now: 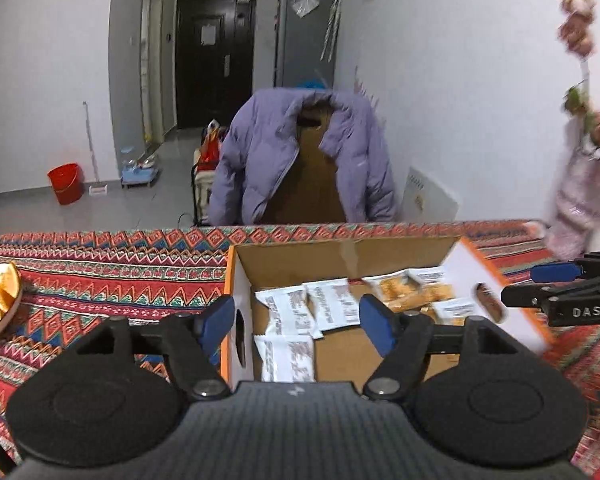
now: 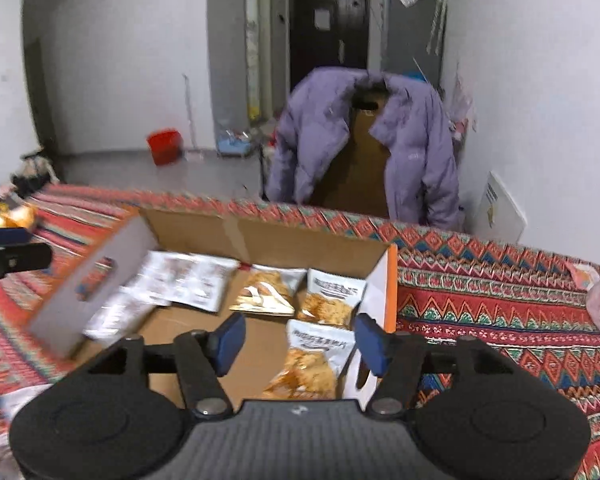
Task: Organize snacks
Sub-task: 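Return both tools to the pile and grasp a white packet with the right tool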
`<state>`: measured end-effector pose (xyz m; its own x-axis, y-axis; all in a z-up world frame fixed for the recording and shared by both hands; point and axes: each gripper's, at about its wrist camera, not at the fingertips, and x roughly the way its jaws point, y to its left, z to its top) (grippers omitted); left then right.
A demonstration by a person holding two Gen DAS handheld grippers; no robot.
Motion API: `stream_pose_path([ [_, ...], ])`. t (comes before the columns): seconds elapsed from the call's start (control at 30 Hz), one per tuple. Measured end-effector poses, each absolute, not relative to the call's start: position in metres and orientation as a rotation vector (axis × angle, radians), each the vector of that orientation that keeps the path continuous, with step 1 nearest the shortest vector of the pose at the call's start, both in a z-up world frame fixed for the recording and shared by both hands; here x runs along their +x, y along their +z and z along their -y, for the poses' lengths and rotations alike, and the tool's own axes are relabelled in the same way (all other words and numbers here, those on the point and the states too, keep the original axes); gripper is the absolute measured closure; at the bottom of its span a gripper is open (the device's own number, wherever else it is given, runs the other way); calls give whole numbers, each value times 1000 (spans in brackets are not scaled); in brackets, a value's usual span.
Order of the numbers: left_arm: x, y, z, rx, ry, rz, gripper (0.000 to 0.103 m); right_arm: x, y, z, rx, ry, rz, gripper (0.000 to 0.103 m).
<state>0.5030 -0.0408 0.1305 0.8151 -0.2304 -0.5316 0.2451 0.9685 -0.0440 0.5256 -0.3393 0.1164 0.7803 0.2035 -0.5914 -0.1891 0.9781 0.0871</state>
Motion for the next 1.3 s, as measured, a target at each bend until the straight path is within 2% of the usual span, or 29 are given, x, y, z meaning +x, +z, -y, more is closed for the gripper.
stream_pose_path([
  [0.13, 442, 149, 32, 37, -289, -491, 20, 457, 140, 346, 53, 275, -556, 27],
  [0.23, 381, 146, 21, 29, -254, -395, 19, 394, 145, 348, 80, 318, -478, 19],
  [0.43, 278, 117, 13, 22, -207, -331, 13, 287, 123, 334, 14, 327, -369, 18],
  [0.63, 226, 84, 8, -10, -202, -422, 11, 218, 84, 330, 70, 278, -375, 18],
  [0.77, 220, 75, 1, -63, -206, -467, 12, 211, 62, 335, 60, 264, -458, 19],
  [1.0, 241, 76, 8, -72, -219, -499, 12, 215, 58, 335, 74, 260, -444, 20],
  [1.13, 273, 76, 25, -91, -281, -513, 13, 248, 53, 334, 105, 274, -471, 34],
  [1.23, 310, 74, 45, -70, -311, -526, 18, 279, 51, 334, 129, 285, -486, 45],
  [1.3, 341, 68, 59, -64, -327, -565, 20, 301, 49, 332, 128, 295, -488, 47],
])
